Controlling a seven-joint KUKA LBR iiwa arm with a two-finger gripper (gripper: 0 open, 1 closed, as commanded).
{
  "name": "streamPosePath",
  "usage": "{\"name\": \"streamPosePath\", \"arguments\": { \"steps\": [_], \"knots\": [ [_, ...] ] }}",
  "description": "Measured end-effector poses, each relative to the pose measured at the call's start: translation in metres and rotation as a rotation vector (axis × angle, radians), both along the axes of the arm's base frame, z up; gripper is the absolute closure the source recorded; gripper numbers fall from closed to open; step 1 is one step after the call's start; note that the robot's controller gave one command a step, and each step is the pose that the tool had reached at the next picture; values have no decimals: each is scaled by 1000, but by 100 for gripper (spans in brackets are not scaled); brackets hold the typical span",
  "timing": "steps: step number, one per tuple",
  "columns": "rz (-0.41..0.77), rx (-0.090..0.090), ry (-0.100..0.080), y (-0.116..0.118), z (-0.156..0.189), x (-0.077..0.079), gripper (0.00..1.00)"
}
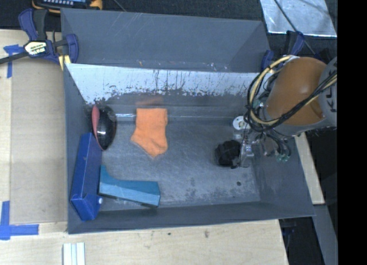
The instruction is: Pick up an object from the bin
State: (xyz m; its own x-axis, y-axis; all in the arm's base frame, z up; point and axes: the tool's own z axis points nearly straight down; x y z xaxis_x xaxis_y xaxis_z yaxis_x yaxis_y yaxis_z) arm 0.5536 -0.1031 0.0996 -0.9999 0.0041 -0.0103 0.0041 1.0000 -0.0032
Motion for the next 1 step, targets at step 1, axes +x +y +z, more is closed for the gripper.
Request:
{"name": "streamPosePath", "arguments": {
  "steps": [1],
  "knots": [
    [7, -2, -3, 3, -17, 4, 100]
  ]
}}
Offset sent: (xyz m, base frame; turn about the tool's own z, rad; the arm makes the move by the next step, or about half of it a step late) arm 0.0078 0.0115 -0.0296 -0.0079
